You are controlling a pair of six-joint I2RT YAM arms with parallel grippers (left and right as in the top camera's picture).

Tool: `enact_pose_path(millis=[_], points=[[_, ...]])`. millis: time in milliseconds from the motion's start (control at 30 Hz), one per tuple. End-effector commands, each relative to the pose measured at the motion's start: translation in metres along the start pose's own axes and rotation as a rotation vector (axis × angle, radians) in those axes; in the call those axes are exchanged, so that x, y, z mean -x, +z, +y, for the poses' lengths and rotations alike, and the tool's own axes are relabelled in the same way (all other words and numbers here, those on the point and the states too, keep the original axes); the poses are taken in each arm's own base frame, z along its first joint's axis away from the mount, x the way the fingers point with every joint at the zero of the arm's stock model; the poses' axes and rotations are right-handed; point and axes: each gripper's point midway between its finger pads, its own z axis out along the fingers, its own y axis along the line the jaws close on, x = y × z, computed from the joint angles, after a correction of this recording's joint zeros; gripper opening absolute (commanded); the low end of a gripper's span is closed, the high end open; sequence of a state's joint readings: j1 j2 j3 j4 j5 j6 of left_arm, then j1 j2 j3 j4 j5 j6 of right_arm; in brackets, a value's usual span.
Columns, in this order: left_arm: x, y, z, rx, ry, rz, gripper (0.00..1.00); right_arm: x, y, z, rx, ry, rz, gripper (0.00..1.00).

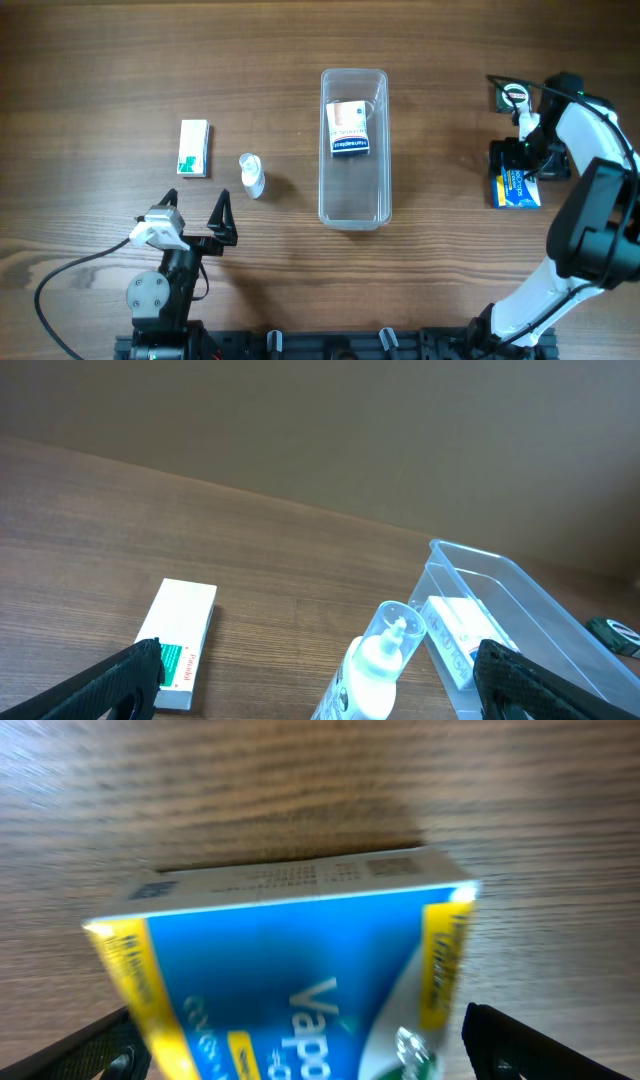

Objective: Pack container
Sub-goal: 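Lift the VapoDrops box and carry it into the clear container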

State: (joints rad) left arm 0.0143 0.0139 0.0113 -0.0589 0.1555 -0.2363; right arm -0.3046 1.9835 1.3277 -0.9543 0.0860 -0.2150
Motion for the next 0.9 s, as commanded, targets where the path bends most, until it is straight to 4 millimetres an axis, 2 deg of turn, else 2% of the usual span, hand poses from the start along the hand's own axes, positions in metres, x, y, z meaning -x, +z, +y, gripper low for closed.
enact_pose_path(millis=[0, 233, 400, 600, 667, 767, 867], points=[[-0.001, 0.000, 0.000, -0.003, 0.023, 0.000, 1.00, -0.006, 0.014, 0.008, 0.045, -0.011, 0.038, 1.00], [-0.001, 0.000, 0.000, -0.003, 0.023, 0.000, 1.00, -0.004, 0.016, 0.009, 0.050, 0.001, 0.034, 0.99], [-0.001, 0.000, 0.000, -0.003, 0.023, 0.000, 1.00, -0.004, 0.016, 0.008, 0.047, 0.026, 0.034, 0.78], [-0.001, 0.000, 0.000, -0.003, 0.023, 0.000, 1.00, -0.001, 0.012, 0.008, 0.049, 0.116, 0.027, 0.73], [-0.001, 0.000, 0.000, -0.003, 0.023, 0.000, 1.00, 0.002, 0.009, 0.013, 0.067, 0.137, 0.025, 0.73], [-0.001, 0.000, 0.000, -0.003, 0.023, 0.000, 1.00, 0.014, -0.003, 0.031, 0.139, 0.121, -0.009, 0.73], [-0.001, 0.000, 0.000, -0.003, 0.023, 0.000, 1.00, 0.031, -0.026, 0.051, 0.188, 0.104, -0.052, 0.75]])
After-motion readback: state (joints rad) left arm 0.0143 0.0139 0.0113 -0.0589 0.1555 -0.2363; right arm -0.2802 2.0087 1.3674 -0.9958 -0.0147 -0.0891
